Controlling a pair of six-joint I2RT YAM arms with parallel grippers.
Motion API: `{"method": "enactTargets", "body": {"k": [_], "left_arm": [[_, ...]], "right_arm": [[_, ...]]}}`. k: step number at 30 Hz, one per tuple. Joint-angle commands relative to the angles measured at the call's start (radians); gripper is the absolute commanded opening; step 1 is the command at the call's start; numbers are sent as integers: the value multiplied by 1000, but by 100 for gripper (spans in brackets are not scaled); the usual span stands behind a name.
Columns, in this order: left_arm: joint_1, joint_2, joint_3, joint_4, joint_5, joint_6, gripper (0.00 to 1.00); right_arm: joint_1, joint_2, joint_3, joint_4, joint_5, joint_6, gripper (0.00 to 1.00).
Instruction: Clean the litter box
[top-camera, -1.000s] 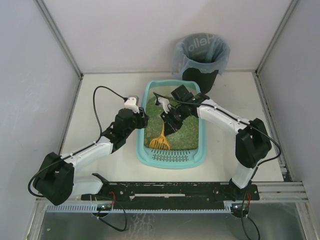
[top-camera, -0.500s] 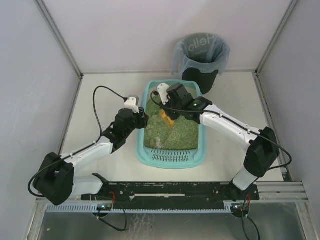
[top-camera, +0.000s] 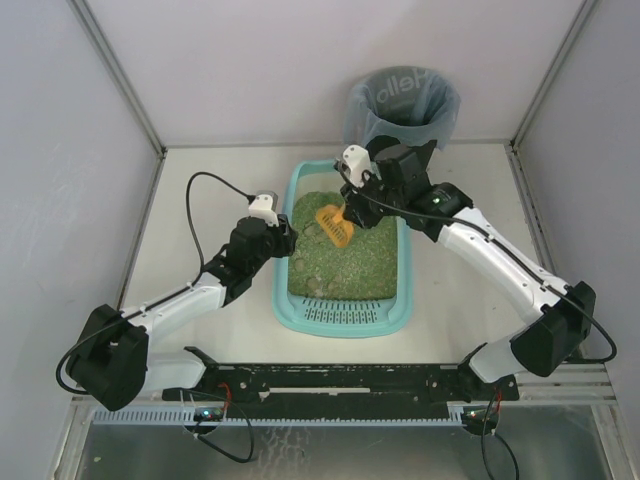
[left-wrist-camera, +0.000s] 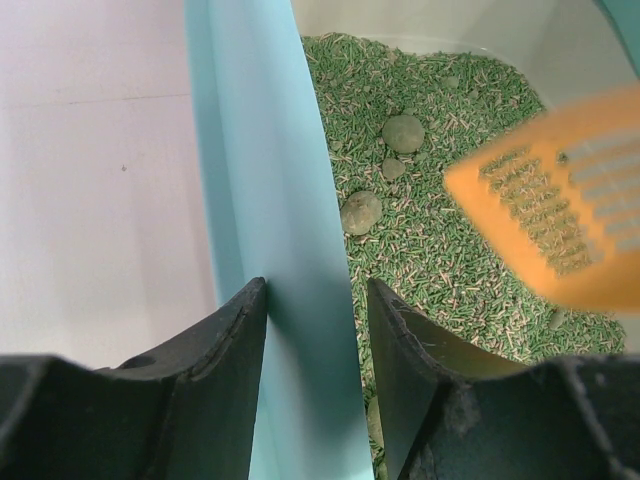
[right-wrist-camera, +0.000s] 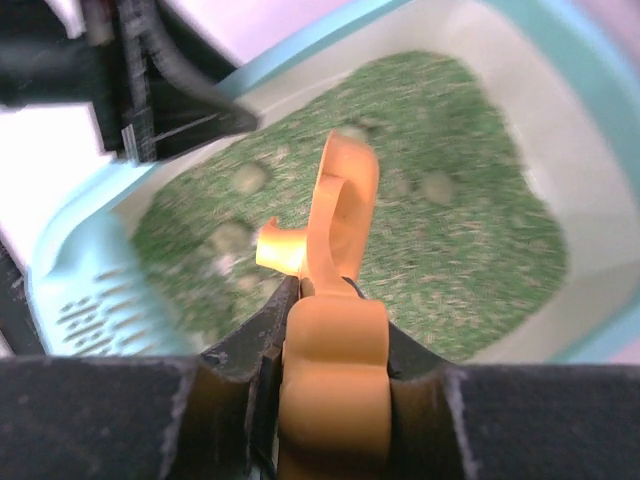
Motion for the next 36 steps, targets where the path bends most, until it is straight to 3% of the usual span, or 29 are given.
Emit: {"method": "enactTargets", "body": {"k": [1,6,10,15,24,29,36], "left_arm": [[-16,4,41,13,56,-14,48],[-17,9,42,13,59,-15,48],[-18,9,44,14,60,-15,48],[-17,5,42,12,56,-14,48],[-17,11,44,12,58,-14,48],[-17,11,45,12,58,-13,48],[-18,11,45,11,56,-13,48]], "right_arm": [[-47,6,33,-139,-437,-51,0],[-50,123,91,-358,-656,-174,0],[-18,254,156,-509,-646,-257,0],[-5,337,181,-571,-590,-275,0],[2,333,149,-590,-311,-177,0],[10,265,96,-484,-119,-121,0],[27,161,-29,-242,119,-164,0]]}}
